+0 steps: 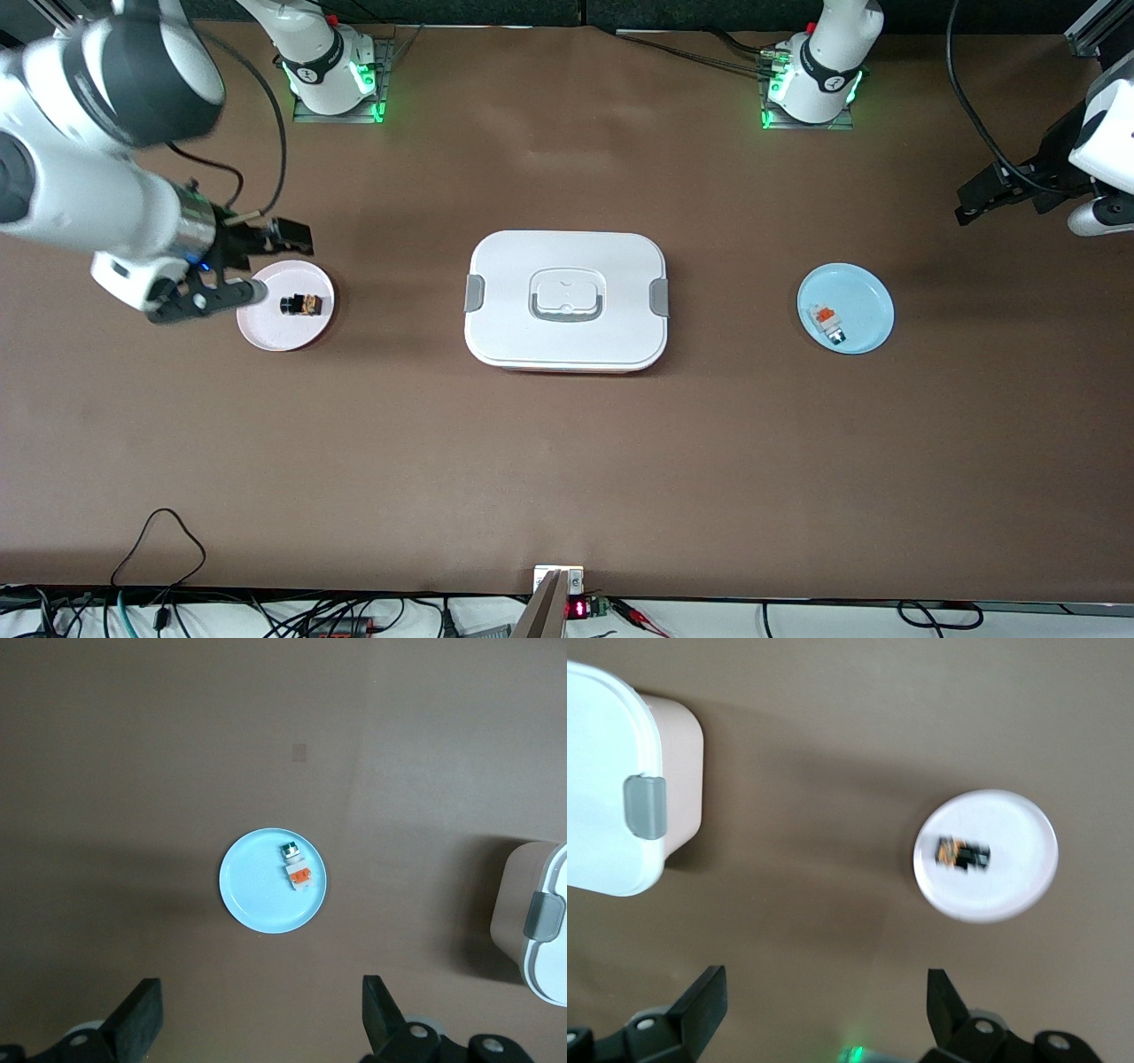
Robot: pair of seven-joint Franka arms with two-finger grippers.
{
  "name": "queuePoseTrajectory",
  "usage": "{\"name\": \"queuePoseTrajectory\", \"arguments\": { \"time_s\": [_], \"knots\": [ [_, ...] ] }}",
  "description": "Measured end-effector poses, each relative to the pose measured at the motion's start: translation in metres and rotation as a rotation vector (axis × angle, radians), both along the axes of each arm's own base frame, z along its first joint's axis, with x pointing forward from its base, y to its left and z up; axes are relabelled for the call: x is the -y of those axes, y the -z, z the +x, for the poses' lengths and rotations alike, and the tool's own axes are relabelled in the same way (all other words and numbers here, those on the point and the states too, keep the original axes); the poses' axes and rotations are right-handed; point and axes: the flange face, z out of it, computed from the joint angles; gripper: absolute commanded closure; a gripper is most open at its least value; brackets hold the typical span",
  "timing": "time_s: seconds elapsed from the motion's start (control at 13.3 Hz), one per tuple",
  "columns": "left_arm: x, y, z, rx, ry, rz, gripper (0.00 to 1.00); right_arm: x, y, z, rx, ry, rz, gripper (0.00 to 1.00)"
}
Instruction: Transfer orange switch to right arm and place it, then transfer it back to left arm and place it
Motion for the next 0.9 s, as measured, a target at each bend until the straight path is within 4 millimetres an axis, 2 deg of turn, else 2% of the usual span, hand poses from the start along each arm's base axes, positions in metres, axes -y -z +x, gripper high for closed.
{"name": "queuePoseTrajectory", "arguments": {
  "time_s": [0.07,0.15,0.3,0.45,0.67,0.9],
  "knots": [
    [0.0,-0.001,0.0,0.001,0.0,0.0,0.01,0.008,-0.019,-0.002,0.01,0.053,-0.029,0.0],
    [0.0,-0.001,0.0,0.002,-0.001,0.0,0.01,0.027,-0.033,-0.001,0.028,0.102,-0.056,0.0],
    [-0.001,-0.002,0.0,0.004,-0.001,0.0,0.01,0.079,-0.048,0.002,0.058,0.209,-0.099,0.0],
    [-0.001,-0.002,0.0,0.004,-0.001,0.0,0.01,0.118,-0.057,0.002,0.077,0.274,-0.136,0.0],
    [-0.001,-0.002,0.0,0.005,-0.001,0.0,0.01,0.163,-0.077,-0.007,0.111,0.338,-0.16,0.0],
    [0.0,-0.002,-0.001,0.005,-0.001,0.0,0.01,0.187,-0.084,-0.012,0.121,0.314,-0.141,0.0]
  ]
}}
